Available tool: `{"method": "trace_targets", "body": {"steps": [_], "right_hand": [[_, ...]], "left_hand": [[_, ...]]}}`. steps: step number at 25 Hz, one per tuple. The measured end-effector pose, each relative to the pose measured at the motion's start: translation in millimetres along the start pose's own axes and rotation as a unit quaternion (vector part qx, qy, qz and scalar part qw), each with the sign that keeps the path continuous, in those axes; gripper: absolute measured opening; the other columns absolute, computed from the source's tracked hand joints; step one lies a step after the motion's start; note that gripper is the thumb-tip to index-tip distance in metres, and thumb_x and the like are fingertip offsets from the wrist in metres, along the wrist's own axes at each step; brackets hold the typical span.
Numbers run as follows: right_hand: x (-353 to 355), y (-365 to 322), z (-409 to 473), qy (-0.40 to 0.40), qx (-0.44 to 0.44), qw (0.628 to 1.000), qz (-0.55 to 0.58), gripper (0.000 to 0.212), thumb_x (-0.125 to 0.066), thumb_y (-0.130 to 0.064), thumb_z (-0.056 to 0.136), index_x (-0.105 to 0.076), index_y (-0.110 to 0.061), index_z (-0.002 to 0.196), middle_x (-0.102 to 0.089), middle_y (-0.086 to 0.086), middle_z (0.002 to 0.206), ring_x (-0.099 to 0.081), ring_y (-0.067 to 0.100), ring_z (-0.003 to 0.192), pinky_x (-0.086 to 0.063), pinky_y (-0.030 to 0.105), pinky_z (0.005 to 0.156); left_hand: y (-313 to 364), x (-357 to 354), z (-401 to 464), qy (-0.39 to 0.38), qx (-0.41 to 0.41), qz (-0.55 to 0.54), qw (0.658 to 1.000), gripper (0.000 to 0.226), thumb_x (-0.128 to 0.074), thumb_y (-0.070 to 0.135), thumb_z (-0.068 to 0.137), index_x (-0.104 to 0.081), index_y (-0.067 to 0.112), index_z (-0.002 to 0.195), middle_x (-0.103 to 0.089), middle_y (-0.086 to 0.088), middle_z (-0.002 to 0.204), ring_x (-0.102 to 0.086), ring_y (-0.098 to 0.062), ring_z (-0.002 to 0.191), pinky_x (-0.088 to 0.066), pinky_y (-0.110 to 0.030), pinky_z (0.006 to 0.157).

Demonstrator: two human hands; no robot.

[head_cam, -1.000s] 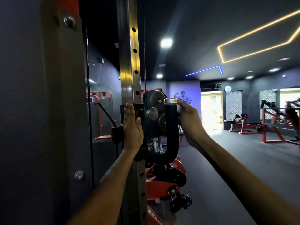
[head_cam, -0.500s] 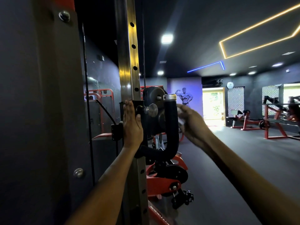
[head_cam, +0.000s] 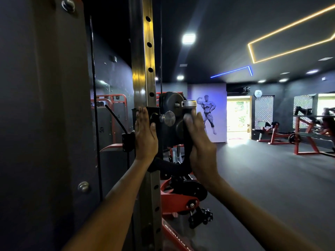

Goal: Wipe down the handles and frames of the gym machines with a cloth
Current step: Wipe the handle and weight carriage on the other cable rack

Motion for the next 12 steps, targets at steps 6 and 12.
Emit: {"method": "trace_targets", "body": {"steps": [6, 12], "right_hand": [[34, 7, 15, -0.087, 0.193, 0.968, -0.135, 0.057, -0.038, 0.022, 0.077, -0.051, 0.004, 0.129, -0.044, 0.019, 0.140, -0.033, 0.031, 0.137, -0.034, 0.047, 0.109], [26, 16, 1, -0.178, 0.306, 0.905, -0.237, 0.053, -0.033, 0.009, 0.082, -0.044, -0.001, 0.133, -0.049, 0.019, 0.137, -0.032, 0.031, 0.135, -0.027, 0.044, 0.112]], "left_hand": [[2, 1, -3, 0.006, 0.007, 0.021, 1.000, 0.054, -0.030, 0.024, 0.102, -0.008, 0.014, 0.151, -0.006, 0.005, 0.157, 0.000, -0.006, 0.144, -0.007, -0.039, 0.121], [-1, 7, -1, -0.036, -0.005, 0.072, 0.997, 0.057, -0.027, 0.026, 0.101, -0.005, 0.014, 0.152, -0.001, 0.002, 0.158, 0.000, -0.011, 0.146, -0.001, -0.034, 0.120]]}}
Point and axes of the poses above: each hand's wrist, its own z-axis towards the middle knuckle, its own x-axis out of the back of the hand, y = z × x, the point moved 2 cm from there along z, towards the middle knuckle
